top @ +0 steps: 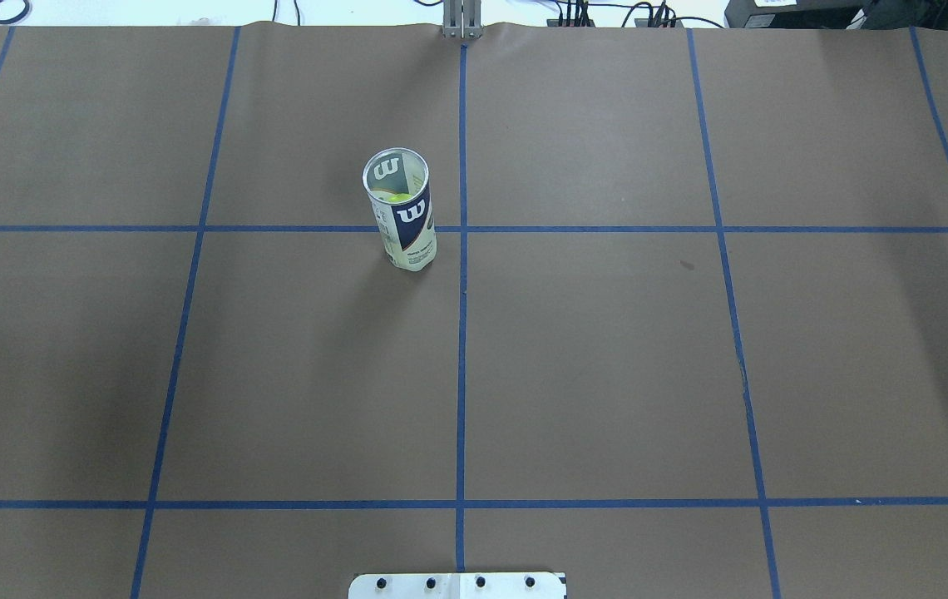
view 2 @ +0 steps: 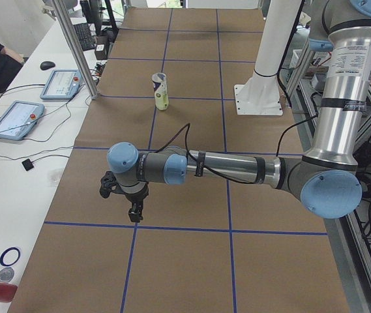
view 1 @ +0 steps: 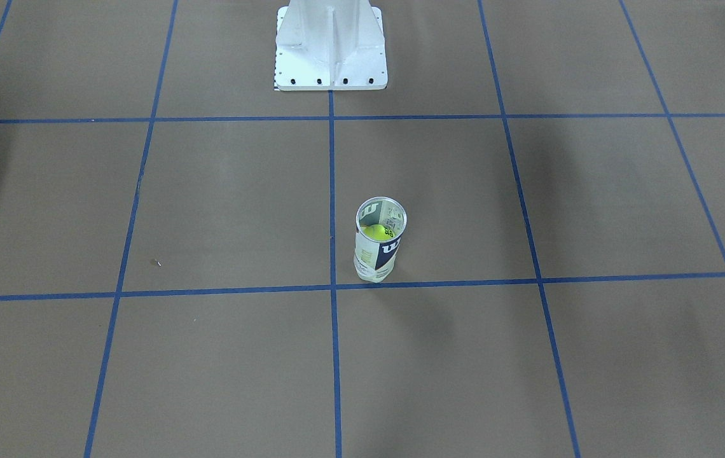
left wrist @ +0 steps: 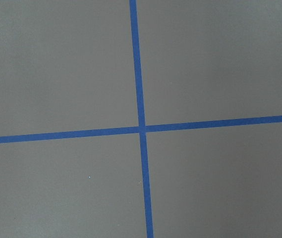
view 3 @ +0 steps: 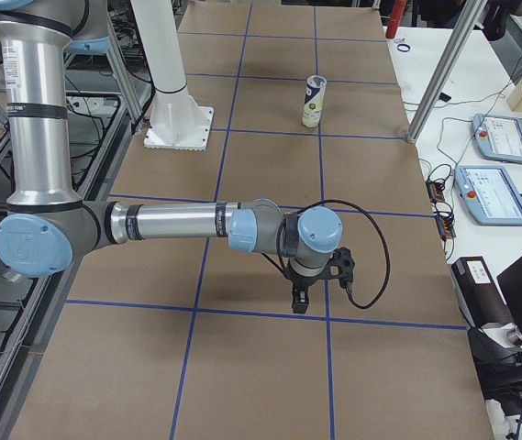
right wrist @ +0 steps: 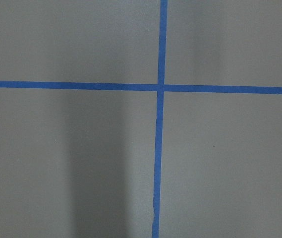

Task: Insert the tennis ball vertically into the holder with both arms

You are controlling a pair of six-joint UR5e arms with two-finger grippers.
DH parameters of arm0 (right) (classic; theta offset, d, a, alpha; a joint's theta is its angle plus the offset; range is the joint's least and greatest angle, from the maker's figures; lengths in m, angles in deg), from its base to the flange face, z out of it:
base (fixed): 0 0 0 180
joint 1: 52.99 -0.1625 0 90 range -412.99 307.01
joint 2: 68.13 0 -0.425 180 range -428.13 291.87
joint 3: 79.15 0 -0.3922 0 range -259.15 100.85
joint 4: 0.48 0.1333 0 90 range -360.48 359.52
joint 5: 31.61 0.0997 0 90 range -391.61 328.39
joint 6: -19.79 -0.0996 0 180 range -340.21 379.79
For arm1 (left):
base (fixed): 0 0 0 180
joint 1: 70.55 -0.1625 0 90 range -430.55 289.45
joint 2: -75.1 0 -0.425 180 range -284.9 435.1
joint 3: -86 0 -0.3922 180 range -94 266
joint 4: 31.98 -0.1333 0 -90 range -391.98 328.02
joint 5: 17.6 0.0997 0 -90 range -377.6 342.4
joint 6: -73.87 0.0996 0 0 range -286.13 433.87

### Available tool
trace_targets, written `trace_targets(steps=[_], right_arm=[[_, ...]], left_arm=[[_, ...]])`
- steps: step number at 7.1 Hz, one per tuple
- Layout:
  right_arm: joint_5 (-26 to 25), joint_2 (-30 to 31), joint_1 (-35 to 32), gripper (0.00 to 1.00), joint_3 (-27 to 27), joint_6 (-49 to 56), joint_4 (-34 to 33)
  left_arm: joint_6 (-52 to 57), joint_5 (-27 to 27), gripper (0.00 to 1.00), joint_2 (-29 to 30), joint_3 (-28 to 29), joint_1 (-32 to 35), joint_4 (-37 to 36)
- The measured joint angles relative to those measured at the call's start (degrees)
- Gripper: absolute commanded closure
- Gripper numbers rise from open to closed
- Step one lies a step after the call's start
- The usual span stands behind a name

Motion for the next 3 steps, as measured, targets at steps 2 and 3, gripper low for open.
trace_targets(steps=[2,3], right_arm=[[0.01,-0.07,0.0,0.01,0.16,-0.02,0.0],[0.01,-0.1,0.0,0.01,0.43,-0.05,0.0]], left_arm=[[0.0,0.0,0.0,-0.03,-0.01,-0.02,-0.04],[0.0,0.0,0.0,-0.05,-0.01,-0.02,-0.03]])
